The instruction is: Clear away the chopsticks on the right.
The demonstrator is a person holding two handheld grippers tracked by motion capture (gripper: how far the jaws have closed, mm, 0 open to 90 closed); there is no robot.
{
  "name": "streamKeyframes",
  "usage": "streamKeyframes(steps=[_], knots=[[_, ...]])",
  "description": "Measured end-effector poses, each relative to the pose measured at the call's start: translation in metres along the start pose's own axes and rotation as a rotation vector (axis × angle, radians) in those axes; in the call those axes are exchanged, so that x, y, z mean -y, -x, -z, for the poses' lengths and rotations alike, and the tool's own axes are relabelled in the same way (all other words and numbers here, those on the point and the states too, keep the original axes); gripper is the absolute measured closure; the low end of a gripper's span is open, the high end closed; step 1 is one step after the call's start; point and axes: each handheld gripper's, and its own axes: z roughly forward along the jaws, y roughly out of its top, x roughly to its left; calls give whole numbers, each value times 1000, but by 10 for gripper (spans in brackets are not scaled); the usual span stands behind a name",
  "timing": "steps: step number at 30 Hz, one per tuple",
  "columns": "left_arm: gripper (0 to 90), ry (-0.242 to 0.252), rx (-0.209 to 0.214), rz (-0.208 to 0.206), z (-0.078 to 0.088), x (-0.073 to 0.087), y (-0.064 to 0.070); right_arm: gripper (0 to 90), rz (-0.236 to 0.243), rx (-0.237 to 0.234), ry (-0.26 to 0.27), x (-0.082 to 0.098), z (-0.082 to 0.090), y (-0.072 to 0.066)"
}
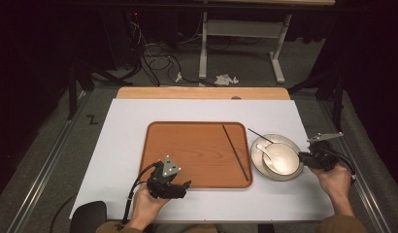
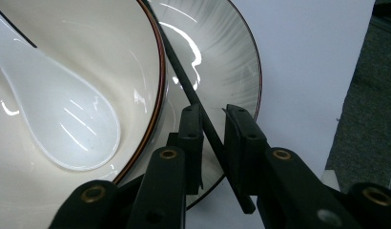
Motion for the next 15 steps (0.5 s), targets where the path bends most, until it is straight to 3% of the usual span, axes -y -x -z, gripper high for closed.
streamKeyframes(steps=[15], knots=[[286,-5,1,0,-1,0,0,856,2,1,-13,0,-2,-2]])
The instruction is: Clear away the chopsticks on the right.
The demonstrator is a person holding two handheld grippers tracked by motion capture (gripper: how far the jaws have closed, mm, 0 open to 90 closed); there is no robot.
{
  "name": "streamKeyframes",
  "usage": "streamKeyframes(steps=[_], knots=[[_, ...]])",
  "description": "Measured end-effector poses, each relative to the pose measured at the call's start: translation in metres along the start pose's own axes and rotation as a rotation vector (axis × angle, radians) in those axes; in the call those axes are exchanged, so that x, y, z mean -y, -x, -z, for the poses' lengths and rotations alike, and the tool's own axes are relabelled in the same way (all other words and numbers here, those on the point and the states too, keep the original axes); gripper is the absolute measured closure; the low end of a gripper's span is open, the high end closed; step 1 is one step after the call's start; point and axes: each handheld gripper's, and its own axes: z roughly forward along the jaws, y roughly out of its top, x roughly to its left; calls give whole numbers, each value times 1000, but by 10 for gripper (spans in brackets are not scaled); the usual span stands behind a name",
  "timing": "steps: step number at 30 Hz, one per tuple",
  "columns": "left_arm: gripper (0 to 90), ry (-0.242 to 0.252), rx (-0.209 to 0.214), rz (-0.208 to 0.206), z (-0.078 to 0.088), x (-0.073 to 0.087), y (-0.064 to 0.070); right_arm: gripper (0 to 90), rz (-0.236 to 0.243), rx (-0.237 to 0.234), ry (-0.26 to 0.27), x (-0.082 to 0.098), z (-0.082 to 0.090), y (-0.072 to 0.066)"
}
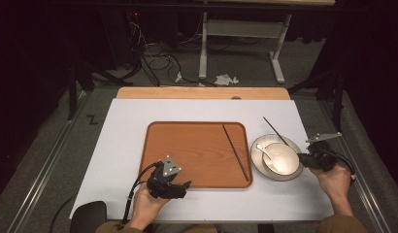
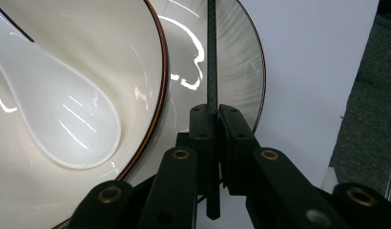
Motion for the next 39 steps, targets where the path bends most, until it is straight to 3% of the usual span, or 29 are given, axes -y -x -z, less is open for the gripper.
streamKeyframes(steps=[4,12,20,24,29,34,39], knots=[[286,0,1,-1,0,0,0,862,2,2,9,0,1,0],[286,-2,3,0,-1,0,0,865,-29,-8,97,0,13,4],[286,-1,2,1,0,0,0,865,-30,-20,142,-8,29,0],[286,2,1,3,0,0,0,864,-45,-46,162,-10,38,0],[286,5,2,2,1,0,0,864,-15,-68,214,-18,53,-13],[286,8,0,2,1,0,0,864,31,-68,231,-28,65,-35],[286,6,0,1,1,0,0,864,77,-109,236,-36,69,-60]])
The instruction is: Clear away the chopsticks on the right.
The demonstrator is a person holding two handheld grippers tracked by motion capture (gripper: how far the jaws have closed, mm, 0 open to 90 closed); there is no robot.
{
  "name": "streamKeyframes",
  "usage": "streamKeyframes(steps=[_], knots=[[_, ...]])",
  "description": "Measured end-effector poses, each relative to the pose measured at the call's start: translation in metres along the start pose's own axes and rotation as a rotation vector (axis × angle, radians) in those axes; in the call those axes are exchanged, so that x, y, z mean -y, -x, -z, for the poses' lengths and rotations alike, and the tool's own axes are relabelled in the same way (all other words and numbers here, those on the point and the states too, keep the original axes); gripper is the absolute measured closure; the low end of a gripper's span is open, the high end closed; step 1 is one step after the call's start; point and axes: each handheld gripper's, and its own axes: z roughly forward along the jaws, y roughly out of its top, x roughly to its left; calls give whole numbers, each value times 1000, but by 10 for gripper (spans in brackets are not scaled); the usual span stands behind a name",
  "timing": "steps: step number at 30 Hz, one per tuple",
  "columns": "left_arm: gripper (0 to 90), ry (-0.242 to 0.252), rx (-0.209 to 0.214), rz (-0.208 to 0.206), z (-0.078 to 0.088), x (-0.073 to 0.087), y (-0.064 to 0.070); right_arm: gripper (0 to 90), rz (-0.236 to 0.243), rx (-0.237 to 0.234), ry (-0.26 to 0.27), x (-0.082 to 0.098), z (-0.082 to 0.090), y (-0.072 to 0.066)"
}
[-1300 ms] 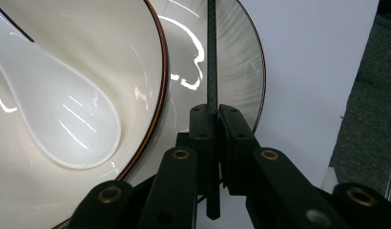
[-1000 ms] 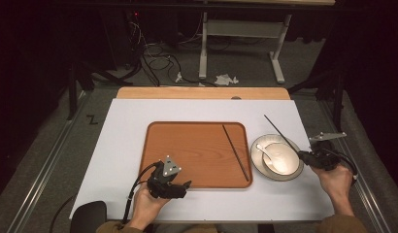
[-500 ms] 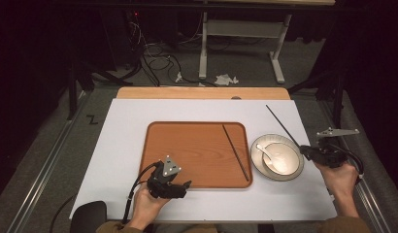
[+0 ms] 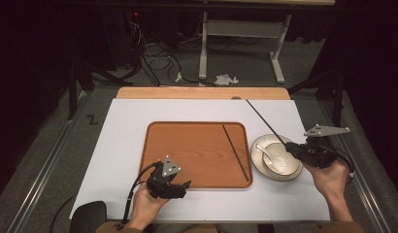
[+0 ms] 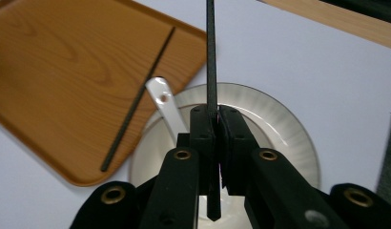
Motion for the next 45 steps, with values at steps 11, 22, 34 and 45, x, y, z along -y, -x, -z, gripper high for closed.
streamKeyframes(steps=[11,22,34,45], knots=[[286,4,-2,-2,1,0,0,863,117,-95,3,-12,-22,-64],[286,-2,-1,-5,-1,0,1,863,167,-93,-123,-6,-71,-89],[286,-5,2,-4,-1,0,0,861,171,-97,-239,-1,-111,-105],[286,-7,6,-6,-2,0,1,855,181,-108,-288,7,-126,-113]])
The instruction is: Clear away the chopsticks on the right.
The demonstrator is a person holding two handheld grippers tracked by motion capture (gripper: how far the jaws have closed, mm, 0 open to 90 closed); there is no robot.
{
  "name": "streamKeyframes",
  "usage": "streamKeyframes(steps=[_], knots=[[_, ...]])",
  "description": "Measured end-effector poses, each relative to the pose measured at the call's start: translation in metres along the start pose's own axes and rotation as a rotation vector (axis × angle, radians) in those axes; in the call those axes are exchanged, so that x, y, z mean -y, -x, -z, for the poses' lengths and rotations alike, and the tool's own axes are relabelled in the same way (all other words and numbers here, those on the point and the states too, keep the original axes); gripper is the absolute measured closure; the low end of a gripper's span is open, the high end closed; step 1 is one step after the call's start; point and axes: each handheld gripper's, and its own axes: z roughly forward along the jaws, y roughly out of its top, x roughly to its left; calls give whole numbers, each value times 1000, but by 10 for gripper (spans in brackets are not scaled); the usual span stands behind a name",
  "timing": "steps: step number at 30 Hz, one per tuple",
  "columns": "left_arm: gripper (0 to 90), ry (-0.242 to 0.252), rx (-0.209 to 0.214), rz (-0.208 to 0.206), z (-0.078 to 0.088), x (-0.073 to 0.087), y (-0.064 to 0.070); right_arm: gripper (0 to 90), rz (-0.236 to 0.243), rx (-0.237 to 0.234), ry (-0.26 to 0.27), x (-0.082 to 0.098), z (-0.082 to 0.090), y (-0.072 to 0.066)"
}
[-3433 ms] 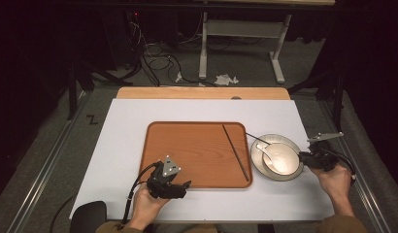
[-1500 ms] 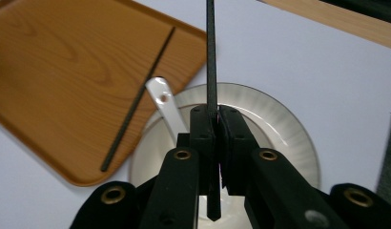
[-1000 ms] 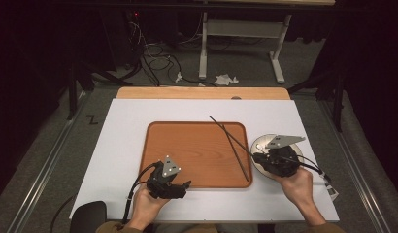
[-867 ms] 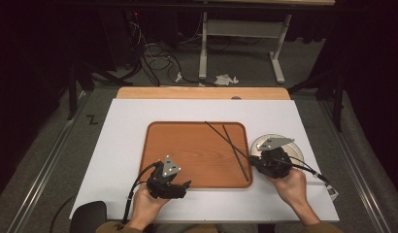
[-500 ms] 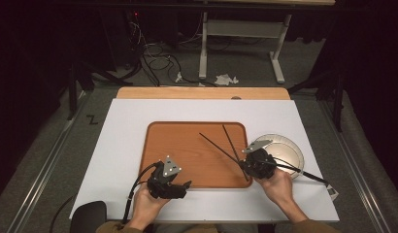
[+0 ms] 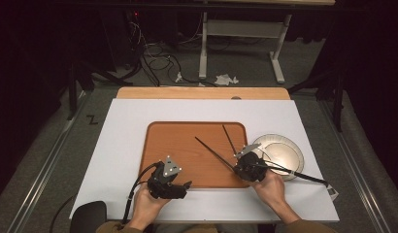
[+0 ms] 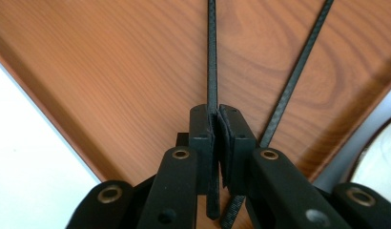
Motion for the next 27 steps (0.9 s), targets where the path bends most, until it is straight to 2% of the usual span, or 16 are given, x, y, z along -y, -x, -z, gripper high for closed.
streamKeyframes(steps=[4,10,14,17,22,27], knots=[[285,-1,0,-1,0,0,0,853,10,5,-31,0,-5,-1],[285,-1,-2,-1,0,0,0,808,17,16,-21,-1,-4,-1],[286,3,-4,1,0,0,0,822,35,6,57,-3,1,-2],[286,-1,-2,-2,0,0,0,839,56,-18,77,-4,0,-4],[286,1,-3,-1,0,0,0,842,73,-41,41,-5,-10,-7],[285,3,-3,0,0,0,0,842,59,-14,31,-6,-13,-3]])
